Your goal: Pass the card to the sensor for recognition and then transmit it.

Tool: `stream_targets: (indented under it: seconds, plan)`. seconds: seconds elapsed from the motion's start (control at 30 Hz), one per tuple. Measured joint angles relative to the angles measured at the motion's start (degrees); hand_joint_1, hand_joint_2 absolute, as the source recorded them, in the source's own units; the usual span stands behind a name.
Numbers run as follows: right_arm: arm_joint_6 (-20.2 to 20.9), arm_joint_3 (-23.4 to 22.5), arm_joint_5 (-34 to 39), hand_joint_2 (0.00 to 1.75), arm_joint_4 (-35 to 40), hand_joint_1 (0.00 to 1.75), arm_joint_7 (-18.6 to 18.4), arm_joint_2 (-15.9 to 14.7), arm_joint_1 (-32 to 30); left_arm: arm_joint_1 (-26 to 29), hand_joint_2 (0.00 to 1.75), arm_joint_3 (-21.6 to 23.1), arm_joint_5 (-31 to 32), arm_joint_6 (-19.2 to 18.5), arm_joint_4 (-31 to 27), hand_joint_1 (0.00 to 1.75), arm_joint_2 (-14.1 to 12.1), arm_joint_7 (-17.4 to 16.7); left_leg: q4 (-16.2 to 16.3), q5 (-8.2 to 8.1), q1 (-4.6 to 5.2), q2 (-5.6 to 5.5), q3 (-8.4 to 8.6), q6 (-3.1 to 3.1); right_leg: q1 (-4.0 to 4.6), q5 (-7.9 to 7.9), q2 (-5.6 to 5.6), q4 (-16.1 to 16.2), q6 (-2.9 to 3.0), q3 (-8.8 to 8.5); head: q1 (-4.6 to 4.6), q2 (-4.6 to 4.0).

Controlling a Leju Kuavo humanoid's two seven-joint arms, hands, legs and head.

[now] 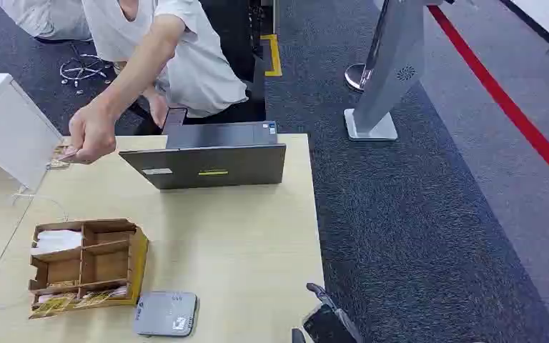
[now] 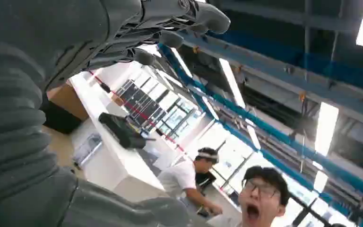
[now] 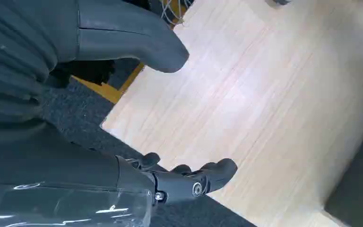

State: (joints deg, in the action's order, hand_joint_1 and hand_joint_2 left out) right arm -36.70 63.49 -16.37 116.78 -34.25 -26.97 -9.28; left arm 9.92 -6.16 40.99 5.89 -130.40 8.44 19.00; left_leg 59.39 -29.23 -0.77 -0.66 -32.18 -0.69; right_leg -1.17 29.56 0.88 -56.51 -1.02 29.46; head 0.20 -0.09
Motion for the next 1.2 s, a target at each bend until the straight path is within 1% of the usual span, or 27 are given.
stream_targets:
  seconds: [0.2,0.53,0.57,0.6,0.67,0.7,0.87,0.93,0.97,1.07,1.2]
  plan:
    - [1.38,-0.24,0.48,1.75,-0.15,0.00,-0.26,0.00,0.00,-2.63,1.75,2.14,7.12,-7.97,3.72,0.00,-1.90,-5.15,0.00,0.01,0.00,0.01,0.00,0.01,0.00,-0.01,0.02,-0.01,0.00,-0.01,0.02,0.00]
    - [6.93,-2.03,0.76,1.75,-0.81,0.00,-0.81,0.61,-0.22,-6.67,1.75,5.46,19.01,-21.30,10.26,0.00,-4.99,-13.10,0.00,0.01,0.00,0.01,0.00,0.01,0.00,-0.01,0.04,-0.01,0.00,0.00,0.00,0.00]
    - [7.04,-2.08,0.76,1.75,-0.85,0.00,-0.81,0.66,-0.32,-7.17,1.75,5.57,19.21,-21.52,10.39,0.00,-5.05,-13.24,0.00,0.01,0.00,0.01,-0.01,0.01,0.00,-0.01,0.04,-0.01,0.00,0.00,0.00,0.00]
    - [8.03,-2.56,0.76,1.75,-1.14,0.00,-0.81,0.92,-0.42,-7.53,1.75,6.10,21.17,-23.71,11.90,0.00,-5.55,-14.61,0.00,0.02,0.00,0.01,-0.01,0.03,0.00,-0.01,0.05,-0.02,0.00,0.00,0.00,0.00]
    - [9.16,-3.10,0.74,1.75,-1.40,0.00,-0.81,1.22,-0.67,-8.35,1.75,6.90,23.63,-26.47,13.27,0.00,-6.23,-16.20,0.00,0.02,-0.01,0.01,-0.01,0.03,0.00,-0.01,0.05,-0.02,0.01,0.01,0.02,0.00]
    - [9.88,-3.43,0.72,1.75,-1.51,0.00,-0.81,1.34,-0.78,-8.66,1.75,7.21,24.85,-27.83,13.84,1.75,-6.54,-17.01,0.00,0.02,-0.01,0.01,-0.01,0.03,0.00,-0.01,0.05,-0.03,0.01,0.01,0.00,0.00]
    - [13.07,-4.66,0.59,1.75,-2.05,0.00,-0.92,1.90,-1.03,-10.13,1.75,8.81,30.63,-34.53,16.92,1.75,-7.98,-20.75,-0.01,0.03,-0.01,0.00,-0.04,0.04,0.00,-0.01,0.05,-0.07,0.01,0.01,0.00,0.00]
    - [13.47,-4.94,0.59,1.75,-2.14,0.00,-0.92,1.93,-1.16,-10.30,1.75,8.87,31.31,-35.33,17.22,1.75,-8.09,-21.21,0.00,0.02,0.00,0.02,-0.05,0.04,0.00,-0.01,0.07,-0.06,0.01,0.06,0.02,0.00]
    - [14.06,-5.14,0.59,1.75,-2.43,0.00,-0.90,2.12,-1.17,-10.91,1.75,9.14,31.99,-36.21,17.95,1.75,-8.48,-21.52,0.00,0.04,0.00,-0.03,0.26,0.04,0.00,-0.01,0.01,-0.07,0.01,0.05,0.02,0.00]
    - [16.14,-5.82,0.50,1.75,-2.89,0.00,-0.88,2.41,-1.41,-11.42,1.75,10.05,34.94,-39.97,19.66,1.75,-9.71,-23.42,0.00,0.07,0.00,0.00,0.28,0.02,0.00,-0.04,0.04,-0.08,0.01,0.07,-0.02,0.00]
    - [19.63,-6.97,-0.20,1.75,-3.63,0.00,-0.85,2.87,-1.57,-13.39,1.75,11.39,38.92,-45.50,22.19,1.75,-11.65,-26.24,0.00,0.08,0.00,-0.01,0.30,0.02,0.00,-0.04,0.02,-0.10,0.01,0.05,-0.02,0.00]
